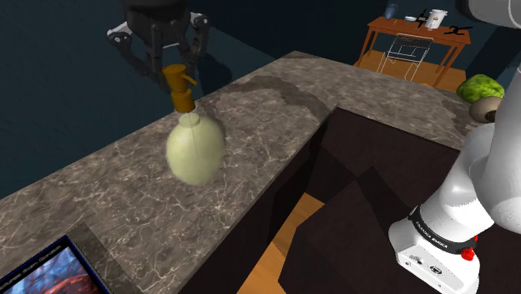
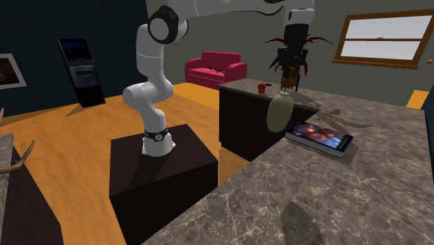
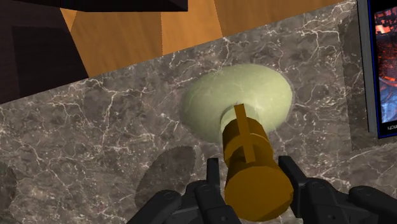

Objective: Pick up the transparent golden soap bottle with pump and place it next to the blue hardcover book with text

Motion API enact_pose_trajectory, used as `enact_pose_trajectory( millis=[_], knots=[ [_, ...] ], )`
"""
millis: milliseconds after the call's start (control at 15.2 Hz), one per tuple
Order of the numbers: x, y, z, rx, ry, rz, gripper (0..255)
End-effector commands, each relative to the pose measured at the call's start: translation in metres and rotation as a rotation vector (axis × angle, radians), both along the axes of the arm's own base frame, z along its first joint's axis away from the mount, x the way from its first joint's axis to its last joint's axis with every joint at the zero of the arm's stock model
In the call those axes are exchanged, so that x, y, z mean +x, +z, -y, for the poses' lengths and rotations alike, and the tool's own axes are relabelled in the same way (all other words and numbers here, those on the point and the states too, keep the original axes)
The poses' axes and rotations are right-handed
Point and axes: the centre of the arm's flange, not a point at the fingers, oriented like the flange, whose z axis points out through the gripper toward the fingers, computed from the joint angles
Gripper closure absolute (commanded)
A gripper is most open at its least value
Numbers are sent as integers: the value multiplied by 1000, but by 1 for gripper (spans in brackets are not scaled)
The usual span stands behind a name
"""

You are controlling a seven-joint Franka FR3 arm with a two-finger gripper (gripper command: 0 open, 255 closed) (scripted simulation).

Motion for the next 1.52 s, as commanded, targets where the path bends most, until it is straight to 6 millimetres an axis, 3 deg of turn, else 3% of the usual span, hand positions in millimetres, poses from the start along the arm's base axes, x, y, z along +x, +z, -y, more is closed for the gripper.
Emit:
enact_pose_trajectory(
  millis=[0, 726, 1452],
  knots=[
    [-7, -11, -23, 0, -2, 1, 255],
    [-43, -66, -153, 0, -2, 1, 255],
    [-45, -121, -158, 0, -2, 1, 255]
  ],
)
